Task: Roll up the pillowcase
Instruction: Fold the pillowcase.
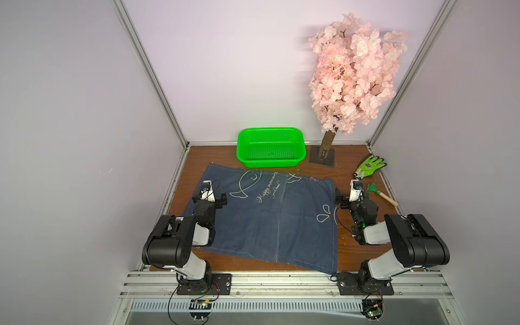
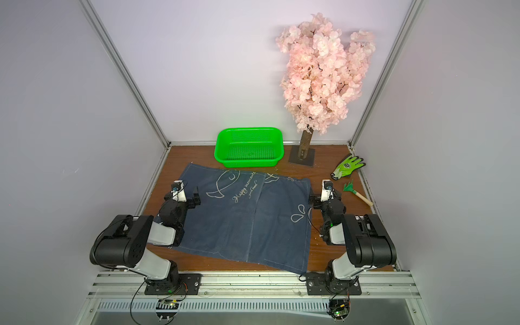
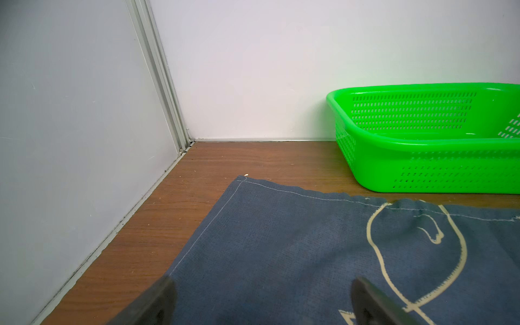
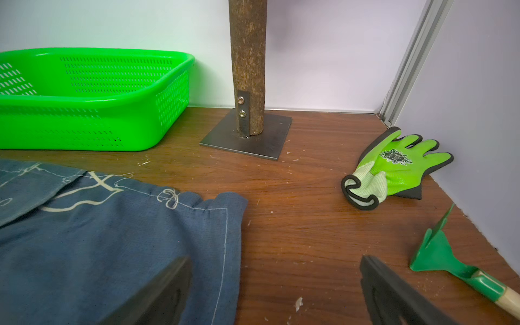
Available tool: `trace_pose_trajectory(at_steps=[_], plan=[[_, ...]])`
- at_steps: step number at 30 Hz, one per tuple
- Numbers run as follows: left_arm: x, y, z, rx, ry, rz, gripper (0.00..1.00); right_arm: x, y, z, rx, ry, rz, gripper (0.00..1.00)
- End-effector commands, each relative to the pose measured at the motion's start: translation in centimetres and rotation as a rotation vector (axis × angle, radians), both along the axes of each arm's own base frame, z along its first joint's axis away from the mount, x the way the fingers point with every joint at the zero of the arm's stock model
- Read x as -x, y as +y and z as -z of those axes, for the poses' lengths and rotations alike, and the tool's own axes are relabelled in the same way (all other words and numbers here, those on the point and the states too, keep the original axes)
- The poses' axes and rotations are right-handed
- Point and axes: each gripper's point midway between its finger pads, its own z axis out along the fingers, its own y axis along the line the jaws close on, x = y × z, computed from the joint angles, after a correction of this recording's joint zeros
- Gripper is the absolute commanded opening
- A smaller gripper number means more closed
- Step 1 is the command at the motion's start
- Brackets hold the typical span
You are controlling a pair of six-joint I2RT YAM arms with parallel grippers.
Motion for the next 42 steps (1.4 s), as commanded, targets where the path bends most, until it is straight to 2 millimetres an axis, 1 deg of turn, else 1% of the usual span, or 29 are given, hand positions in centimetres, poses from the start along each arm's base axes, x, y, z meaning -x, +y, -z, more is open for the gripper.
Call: trace_pose_trajectory(at_steps=[1, 11, 15, 18, 21, 23, 25, 27, 28, 31, 35, 38, 42], plan=[[-0.5, 0.0, -0.6, 0.007, -0.016, 0.004, 0.99, -0.4, 0.1, -1.6, 0.000, -0.060, 0.000, 1.00], [-0.3, 0.1, -0.7, 0.022, -0.021, 0.017, 0.99, -0.5, 0.0, -1.6, -0.010, -0.056, -0.003, 1.00], [-0.6, -0.6, -1.6, 0.008, -0.035, 0.061, 1.00, -0.4, 0.4, -2.0, -0.014, -0.067, -0.034, 1.00], [-0.7, -1.0, -3.4, 0.001, -0.031, 0.088, 0.99, -0.6, 1.2, -3.7, 0.008, -0.054, -0.072, 1.00], [-1.4, -1.7, -5.3, -0.009, 0.029, 0.137, 0.99, -0.1, 1.7, -6.3, -0.006, -0.080, -0.096, 0.99], [-2.1, -1.6, -5.4, -0.001, 0.127, 0.155, 1.00, 0.2, 2.6, -7.7, -0.025, -0.072, -0.140, 1.00], [-2.4, -1.2, -5.9, 0.024, 0.172, 0.179, 0.99, 0.4, 3.5, -8.7, -0.053, -0.059, -0.186, 0.99], [-3.0, -0.5, -6.3, 0.057, 0.217, 0.187, 1.00, 0.8, 4.3, -9.3, -0.092, -0.040, -0.210, 1.00], [-3.5, 0.0, -6.4, 0.071, 0.245, 0.186, 1.00, 0.9, 4.4, -9.3, -0.108, -0.011, -0.206, 0.99], [-5.1, 2.1, -5.8, 0.124, 0.339, 0.174, 1.00, 0.8, 5.2, -8.8, -0.128, 0.091, -0.222, 0.99], [-7.4, 4.8, -3.4, 0.147, 0.507, 0.151, 1.00, 0.4, 5.3, -7.9, -0.147, 0.201, -0.206, 0.99], [-9.3, 5.6, -1.5, 0.161, 0.606, 0.162, 0.99, -0.6, 4.7, -6.8, -0.151, 0.285, -0.157, 0.98], [-12.1, 6.2, 1.0, 0.196, 0.708, 0.175, 0.96, -2.0, 4.1, -5.3, -0.155, 0.365, -0.103, 0.97]])
